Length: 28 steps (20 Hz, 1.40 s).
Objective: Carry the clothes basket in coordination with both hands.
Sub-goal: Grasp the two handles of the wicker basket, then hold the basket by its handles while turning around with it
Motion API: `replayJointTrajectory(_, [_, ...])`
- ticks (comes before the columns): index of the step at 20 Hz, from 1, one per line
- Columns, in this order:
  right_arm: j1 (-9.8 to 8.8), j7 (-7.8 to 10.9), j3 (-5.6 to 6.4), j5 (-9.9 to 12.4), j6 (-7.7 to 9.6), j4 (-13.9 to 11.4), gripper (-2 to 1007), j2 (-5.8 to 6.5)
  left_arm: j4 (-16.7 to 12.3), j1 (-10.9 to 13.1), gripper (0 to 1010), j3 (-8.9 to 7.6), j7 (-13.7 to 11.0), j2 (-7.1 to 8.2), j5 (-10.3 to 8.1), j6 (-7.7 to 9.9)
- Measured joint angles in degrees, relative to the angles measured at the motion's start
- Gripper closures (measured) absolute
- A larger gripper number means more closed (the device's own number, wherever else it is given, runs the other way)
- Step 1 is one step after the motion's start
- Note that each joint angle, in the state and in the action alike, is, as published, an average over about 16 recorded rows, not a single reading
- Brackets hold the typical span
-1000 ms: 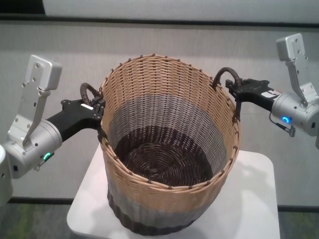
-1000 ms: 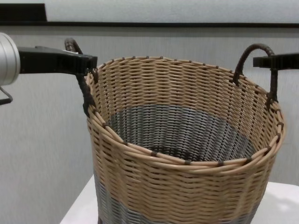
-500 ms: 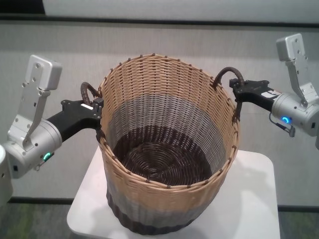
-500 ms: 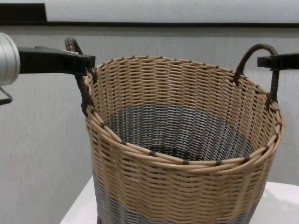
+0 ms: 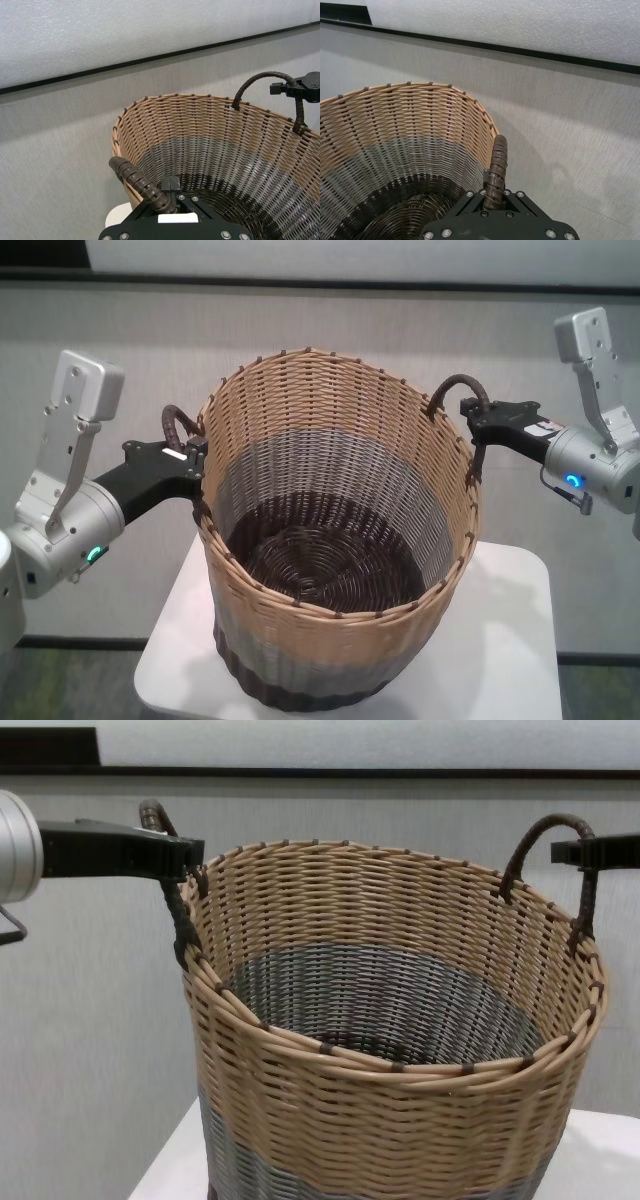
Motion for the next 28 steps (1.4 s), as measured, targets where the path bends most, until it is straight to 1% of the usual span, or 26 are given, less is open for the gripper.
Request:
replayJointTrajectory(7, [0.00,0.11,0.02,0.0,-0.13,0.0,986,0.00,-0.2,-0.1,1009,-0.03,-0.1,0.07,0.18,0.00])
replayJointTrajectory(13, [-0.07,0.67,0.32,0.2,-0.92,-0.6,986,0.08,-1.8,-0.2,1009,-0.58,0.3,0.30,1.08,0.48])
replayJointTrajectory(21, [-0.19,1.56,1.55,1.5,-1.42,-3.8,986,0.67,-5.3,-1.4,1009,-1.47,0.3,0.27,3.01,1.37])
replayJointTrajectory(26, [-0.19,1.81,2.14,2.7,-1.14,-6.0,986,1.17,-6.8,-2.3,1009,-1.87,-0.3,-0.30,3.82,1.83])
replayJointTrajectory(28, [-0.16,1.94,2.24,3.2,-0.90,-6.8,986,1.37,-7.1,-2.6,1009,-2.03,-0.7,-0.69,3.80,1.94])
